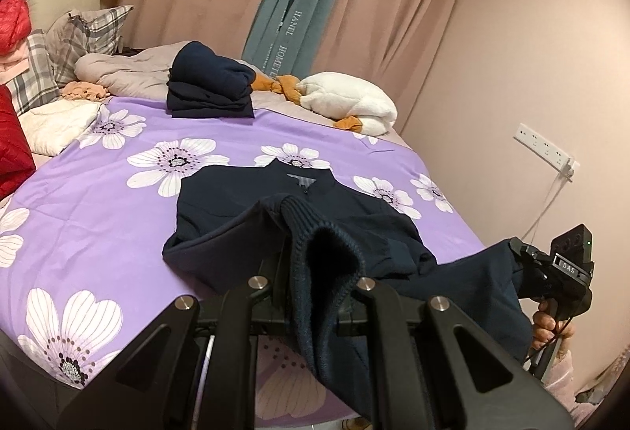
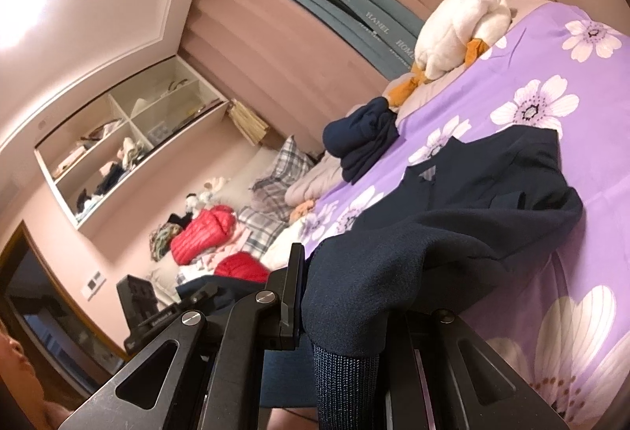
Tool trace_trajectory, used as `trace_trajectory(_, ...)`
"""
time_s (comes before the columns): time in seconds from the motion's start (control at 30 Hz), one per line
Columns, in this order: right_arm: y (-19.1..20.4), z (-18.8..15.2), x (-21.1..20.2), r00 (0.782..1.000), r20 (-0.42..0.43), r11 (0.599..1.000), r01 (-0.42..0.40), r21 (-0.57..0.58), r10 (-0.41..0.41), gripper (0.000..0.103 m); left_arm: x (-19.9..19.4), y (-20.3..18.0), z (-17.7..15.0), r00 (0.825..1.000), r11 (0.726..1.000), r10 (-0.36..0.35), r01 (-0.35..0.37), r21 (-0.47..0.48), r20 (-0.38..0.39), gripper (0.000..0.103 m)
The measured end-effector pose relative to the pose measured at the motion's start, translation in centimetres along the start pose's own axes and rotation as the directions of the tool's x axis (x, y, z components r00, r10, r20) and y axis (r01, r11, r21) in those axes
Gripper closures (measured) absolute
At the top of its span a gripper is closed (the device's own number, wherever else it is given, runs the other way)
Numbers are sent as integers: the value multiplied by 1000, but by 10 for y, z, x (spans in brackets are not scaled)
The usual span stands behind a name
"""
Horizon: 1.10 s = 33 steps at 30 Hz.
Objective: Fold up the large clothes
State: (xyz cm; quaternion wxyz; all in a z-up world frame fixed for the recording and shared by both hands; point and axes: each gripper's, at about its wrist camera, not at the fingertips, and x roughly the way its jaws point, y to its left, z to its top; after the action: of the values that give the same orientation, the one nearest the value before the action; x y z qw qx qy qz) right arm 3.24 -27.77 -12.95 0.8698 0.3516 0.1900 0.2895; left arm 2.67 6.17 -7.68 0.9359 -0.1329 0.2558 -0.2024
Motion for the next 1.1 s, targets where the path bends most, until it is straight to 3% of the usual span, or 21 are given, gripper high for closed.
trace_trajectory(0.77,-8,34,26,993,57,994,106,12,-107,88,40,43,38,997,994,68,-65,-87,25,90)
trace_trajectory(1.1,-17,54,42,988,64,989,143,27,-144,88,57,52,56,994,991,109,-107,-81,29,90)
